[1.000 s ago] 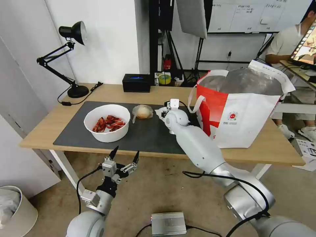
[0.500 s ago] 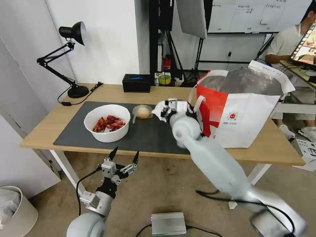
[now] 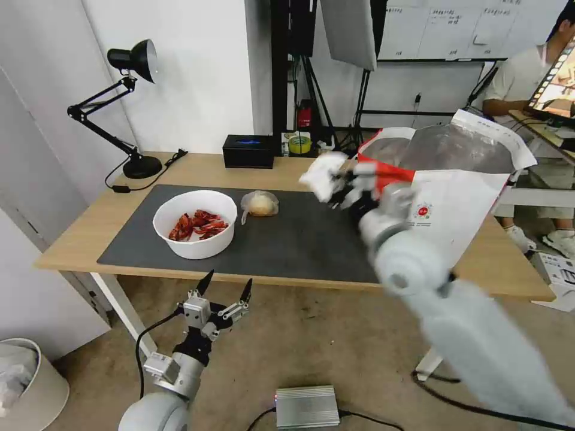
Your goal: Pick up the trash from the table and place it into the takeout bag.
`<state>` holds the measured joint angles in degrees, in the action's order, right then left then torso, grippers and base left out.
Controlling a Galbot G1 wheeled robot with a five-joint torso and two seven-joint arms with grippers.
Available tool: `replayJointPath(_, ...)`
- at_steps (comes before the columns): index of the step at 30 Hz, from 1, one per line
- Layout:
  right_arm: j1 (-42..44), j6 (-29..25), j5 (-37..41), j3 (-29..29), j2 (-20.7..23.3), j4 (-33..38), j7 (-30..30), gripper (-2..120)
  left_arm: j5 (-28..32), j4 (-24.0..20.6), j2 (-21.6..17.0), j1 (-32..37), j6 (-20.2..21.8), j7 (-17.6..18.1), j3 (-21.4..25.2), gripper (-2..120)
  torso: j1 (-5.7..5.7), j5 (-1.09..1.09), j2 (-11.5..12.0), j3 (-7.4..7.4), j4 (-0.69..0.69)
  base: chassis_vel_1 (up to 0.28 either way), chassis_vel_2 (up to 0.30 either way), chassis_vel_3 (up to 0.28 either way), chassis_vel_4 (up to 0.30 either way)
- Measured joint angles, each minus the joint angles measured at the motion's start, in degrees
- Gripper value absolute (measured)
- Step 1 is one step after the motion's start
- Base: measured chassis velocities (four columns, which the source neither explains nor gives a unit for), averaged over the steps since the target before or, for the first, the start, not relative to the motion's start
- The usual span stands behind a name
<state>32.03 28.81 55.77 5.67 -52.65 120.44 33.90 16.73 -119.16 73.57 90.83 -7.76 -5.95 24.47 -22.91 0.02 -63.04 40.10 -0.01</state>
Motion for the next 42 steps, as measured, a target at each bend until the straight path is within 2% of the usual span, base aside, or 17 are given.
replayJointPath(6, -5.22, 0.08, 5.25, 3.71, 4.89, -5.36, 1.2, 0, 0.31, -0.01, -0.35, -0.3, 0.01, 0.01, -0.58, 100, -0.01, -0.01, 0.0, 0.0, 0.0, 0.0, 0.0, 0.0, 0.0)
replayJointPath(12, -7.89, 3.53, 11.2, 5.12, 8.09, -12.14, 5.6, 0, 0.48, -0.25, -0.4, -0.47, 0.07, 0.03, -1.26, 100, -0.01, 0.0, 0.01, 0.01, 0.0, 0.0, 0.0, 0.0, 0.0)
replayJointPath(22, -8.12, 8.39, 20.97, 4.88, 8.88, -14.67, 13.27, 0, 0.52, -1.16, -0.92, -0.37, 0.07, 0.05, -1.35, 100, -0.01, 0.0, 0.02, 0.01, 0.01, 0.0, 0.0, 0.0, 0.0)
replayJointPath(24, -8.11, 8.58, 23.8, 4.94, 8.94, -13.79, 15.6, 9, 0.52, -1.32, -0.94, -0.37, 0.07, 0.11, -1.56, 100, -0.01, -0.02, 0.02, 0.01, 0.01, 0.0, 0.0, 0.0, 0.0)
replayJointPath(26, -8.07, 8.6, 24.71, 5.07, 9.09, -13.51, 16.14, 12, 0.52, -1.36, -1.04, -0.37, 0.09, 0.14, -1.7, 100, -0.01, -0.02, 0.02, 0.01, 0.02, 0.0, 0.0, 0.0, 0.0)
replayJointPath(28, -7.79, 8.61, 26.25, 5.55, 9.75, -12.87, 16.77, 22, 0.5, -1.65, -1.32, -0.38, 0.14, 0.21, -1.91, 100, -0.01, -0.03, 0.01, 0.01, 0.01, 0.0, 0.0, 0.0, 0.0)
replayJointPath(29, -7.79, 8.61, 26.25, 5.55, 9.75, -12.87, 16.77, 22, 0.5, -1.65, -1.32, -0.38, 0.14, 0.21, -1.91, 100, -0.01, -0.03, 0.01, 0.01, 0.01, 0.0, 0.0, 0.0, 0.0)
replayJointPath(32, -6.95, 8.62, 26.96, 6.37, 10.74, -11.93, 16.87, 36, 0.45, -2.15, -1.57, -0.44, 0.25, 0.94, -2.25, 100, -0.01, -0.02, 0.01, 0.01, 0.0, 0.0, 0.0, 0.0, 0.0)
replayJointPath(33, -6.95, 8.62, 26.96, 6.37, 10.74, -11.93, 16.87, 36, 0.45, -2.15, -1.57, -0.44, 0.25, 0.94, -2.25, 100, -0.01, -0.02, 0.01, 0.01, 0.0, 0.0, 0.0, 0.0, 0.0)
replayJointPath(36, -6.05, 8.62, 27.06, 7.14, 11.44, -11.07, 16.78, 52, 0.35, -2.34, -1.68, -0.5, 0.31, 1.22, -2.56, 100, -0.01, -0.02, 0.01, 0.01, 0.01, 0.0, 0.0, 0.0, 0.0)
replayJointPath(37, -6.05, 8.62, 27.06, 7.14, 11.44, -11.07, 16.78, 52, 0.35, -2.34, -1.68, -0.5, 0.31, 1.22, -2.56, 100, -0.01, -0.02, 0.01, 0.01, 0.01, 0.0, 0.0, 0.0, 0.0)
replayJointPath(40, -5.42, 8.62, 27.14, 7.56, 12.02, -10.77, 16.39, 64, 0.29, -2.35, -1.64, -0.51, 0.33, 1.24, -2.8, 100, -0.01, -0.02, 0.02, 0.01, 0.01, 0.0, 0.0, 0.0, 0.0)
replayJointPath(42, -5.37, 8.62, 27.15, 7.6, 12.07, -10.77, 16.32, 65, 0.28, -2.35, -1.64, -0.51, 0.33, 1.24, -2.82, 100, -0.01, -0.02, 0.01, 0.01, 0.0, 0.0, 0.0, 0.0, 0.0)
